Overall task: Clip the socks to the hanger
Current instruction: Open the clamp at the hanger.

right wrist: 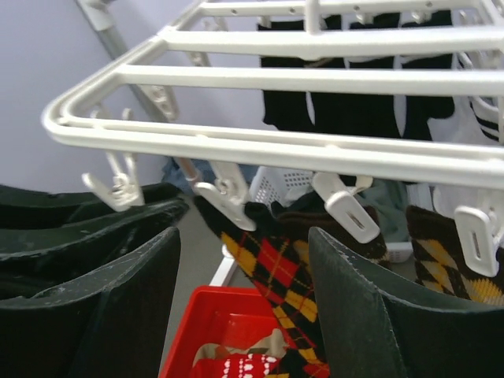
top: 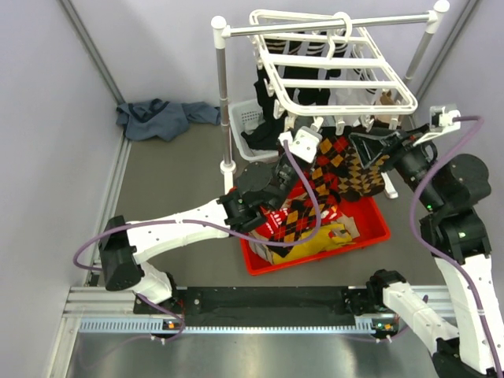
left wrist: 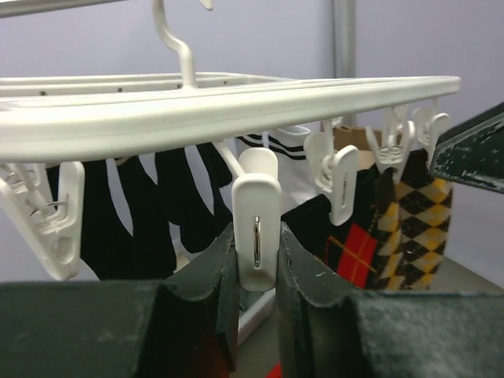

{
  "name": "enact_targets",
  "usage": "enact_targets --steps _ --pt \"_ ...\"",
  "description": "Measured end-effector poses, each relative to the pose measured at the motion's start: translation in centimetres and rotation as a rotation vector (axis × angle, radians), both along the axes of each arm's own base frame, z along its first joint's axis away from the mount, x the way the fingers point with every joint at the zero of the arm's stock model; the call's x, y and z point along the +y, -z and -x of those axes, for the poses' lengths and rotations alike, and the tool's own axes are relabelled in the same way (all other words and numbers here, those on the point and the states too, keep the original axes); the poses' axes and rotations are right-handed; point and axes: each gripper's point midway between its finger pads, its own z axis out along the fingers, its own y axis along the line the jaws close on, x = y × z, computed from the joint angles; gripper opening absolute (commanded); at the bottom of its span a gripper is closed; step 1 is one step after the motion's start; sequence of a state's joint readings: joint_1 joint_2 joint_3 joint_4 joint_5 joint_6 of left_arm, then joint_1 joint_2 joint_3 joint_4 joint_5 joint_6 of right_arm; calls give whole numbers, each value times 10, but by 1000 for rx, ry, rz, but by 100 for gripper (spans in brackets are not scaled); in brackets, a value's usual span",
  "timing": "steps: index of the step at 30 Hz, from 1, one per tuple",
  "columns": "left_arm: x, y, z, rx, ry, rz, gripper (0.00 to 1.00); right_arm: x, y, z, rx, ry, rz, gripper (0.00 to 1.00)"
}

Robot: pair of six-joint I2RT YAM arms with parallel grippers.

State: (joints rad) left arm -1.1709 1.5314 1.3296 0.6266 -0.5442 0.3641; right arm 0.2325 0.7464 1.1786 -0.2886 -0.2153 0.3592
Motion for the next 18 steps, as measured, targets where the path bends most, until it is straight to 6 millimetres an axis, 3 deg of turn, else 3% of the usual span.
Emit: enact_targets --steps 9,18 --pt "-19 -4 14 97 141 -31 3 28 -45 46 -74 -231 -16 65" --pt "-26 10 19 170 193 -49 3 55 -28 31 55 -378 -53 65"
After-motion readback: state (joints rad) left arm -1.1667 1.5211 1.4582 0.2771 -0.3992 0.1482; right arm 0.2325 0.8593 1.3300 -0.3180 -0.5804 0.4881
